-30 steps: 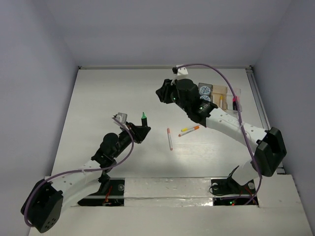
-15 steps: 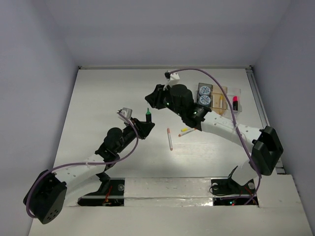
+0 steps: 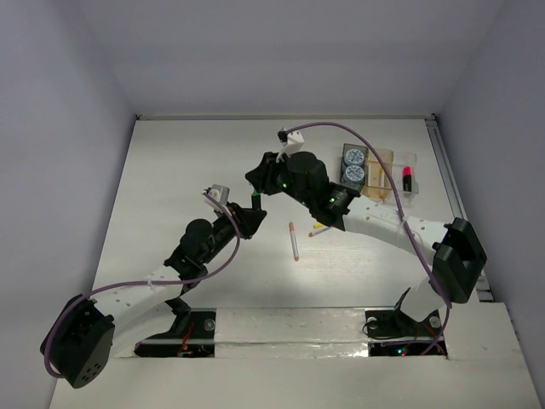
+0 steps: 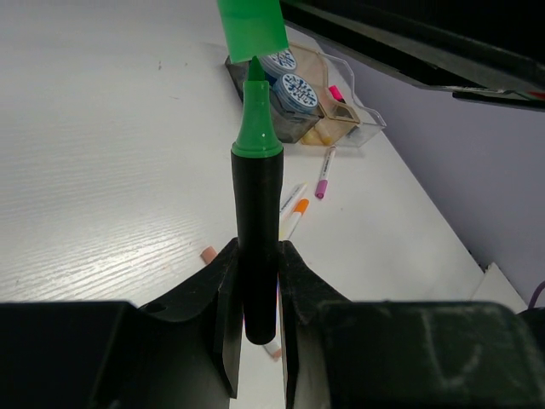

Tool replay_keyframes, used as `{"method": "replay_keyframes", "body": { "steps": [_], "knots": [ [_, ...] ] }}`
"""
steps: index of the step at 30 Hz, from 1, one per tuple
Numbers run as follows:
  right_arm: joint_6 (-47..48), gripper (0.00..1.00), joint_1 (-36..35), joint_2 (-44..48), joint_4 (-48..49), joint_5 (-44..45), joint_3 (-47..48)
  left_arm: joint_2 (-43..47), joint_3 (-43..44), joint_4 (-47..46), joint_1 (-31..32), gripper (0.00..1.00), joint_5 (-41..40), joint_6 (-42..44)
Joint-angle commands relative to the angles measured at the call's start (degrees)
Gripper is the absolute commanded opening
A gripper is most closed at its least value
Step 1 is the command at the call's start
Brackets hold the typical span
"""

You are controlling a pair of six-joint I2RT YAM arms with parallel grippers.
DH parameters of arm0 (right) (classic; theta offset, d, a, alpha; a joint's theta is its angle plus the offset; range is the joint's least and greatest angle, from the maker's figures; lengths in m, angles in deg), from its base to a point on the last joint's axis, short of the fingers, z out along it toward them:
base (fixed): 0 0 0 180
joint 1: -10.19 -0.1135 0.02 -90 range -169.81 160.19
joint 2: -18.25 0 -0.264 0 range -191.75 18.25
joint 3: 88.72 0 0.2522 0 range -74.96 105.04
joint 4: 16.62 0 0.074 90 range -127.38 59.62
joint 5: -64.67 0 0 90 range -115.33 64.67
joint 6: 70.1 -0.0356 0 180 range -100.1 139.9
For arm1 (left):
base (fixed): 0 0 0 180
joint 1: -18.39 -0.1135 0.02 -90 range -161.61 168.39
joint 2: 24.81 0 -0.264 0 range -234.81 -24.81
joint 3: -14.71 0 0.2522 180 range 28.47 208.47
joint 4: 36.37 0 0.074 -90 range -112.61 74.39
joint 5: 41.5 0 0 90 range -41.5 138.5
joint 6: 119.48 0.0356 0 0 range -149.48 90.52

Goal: Sort the stationery into containers
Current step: Close the pen cap on the pen.

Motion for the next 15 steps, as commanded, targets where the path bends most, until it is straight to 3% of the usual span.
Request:
{"method": "replay_keyframes", "body": {
  "steps": [1,15],
  "knots": [
    [1.0,0.07,-0.6,0.1,2.6,2.1,-0.6,1.7,2.7,-0.9,0.1,0.00,-1.6,1.9],
    [1.9,0.07,-2.9,-0.3,3.6,5.2,-1.7,2.3,3.0,-0.7,0.1,0.00,-3.3,2.0]
  ]
}}
